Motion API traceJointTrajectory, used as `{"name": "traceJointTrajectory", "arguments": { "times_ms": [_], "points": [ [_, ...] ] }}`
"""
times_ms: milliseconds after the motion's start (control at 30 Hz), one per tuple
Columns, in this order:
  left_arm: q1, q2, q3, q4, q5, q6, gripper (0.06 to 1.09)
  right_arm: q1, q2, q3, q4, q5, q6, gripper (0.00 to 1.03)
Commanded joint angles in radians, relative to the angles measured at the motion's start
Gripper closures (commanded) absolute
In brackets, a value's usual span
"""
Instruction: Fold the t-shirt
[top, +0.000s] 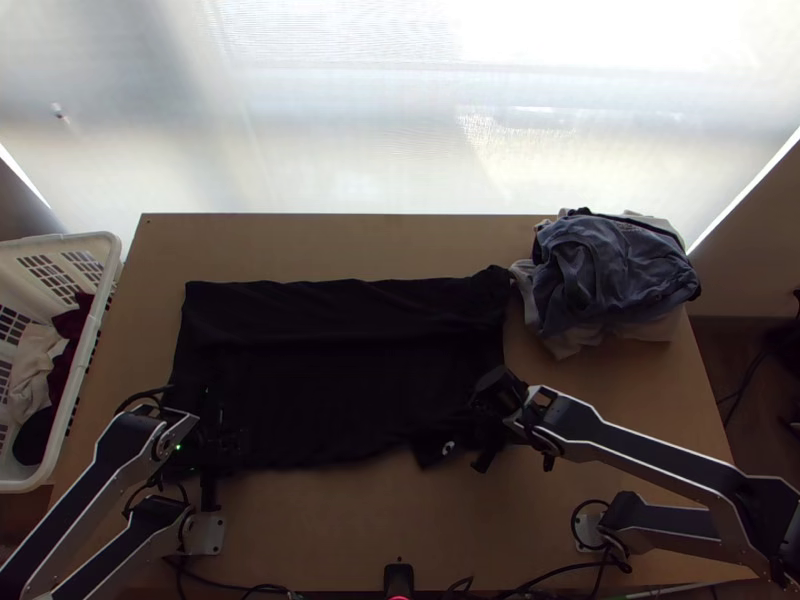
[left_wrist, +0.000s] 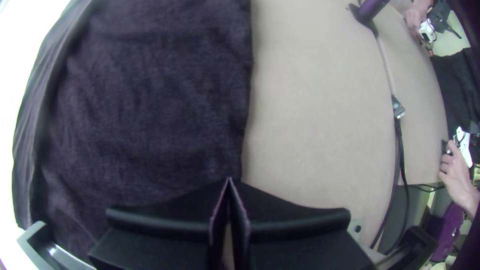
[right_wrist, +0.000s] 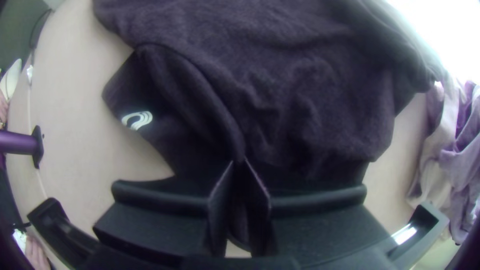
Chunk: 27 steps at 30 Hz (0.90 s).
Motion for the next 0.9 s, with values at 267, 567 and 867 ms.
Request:
{"name": "traceJointTrajectory", "arguments": {
  "times_ms": [267, 567, 867],
  "points": [
    [0.031, -0.039, 0.005, 0.012, -0.005, 0.003, 0.22, 0.012, 0.009, -0.018, 0.03, 0.0, -0.003, 1.0],
    [0.048, -0.012, -0.049, 0.107, -0.047, 0.023, 0.24, 0.03, 0.009, -0.012, 0.03, 0.0, 0.002, 1.0],
    [0.048, -0.005, -0.051, 0.123, -0.045, 0.023, 0.97, 0.032, 0.01, -0.016, 0.034, 0.002, 0.002, 1.0]
  ]
}}
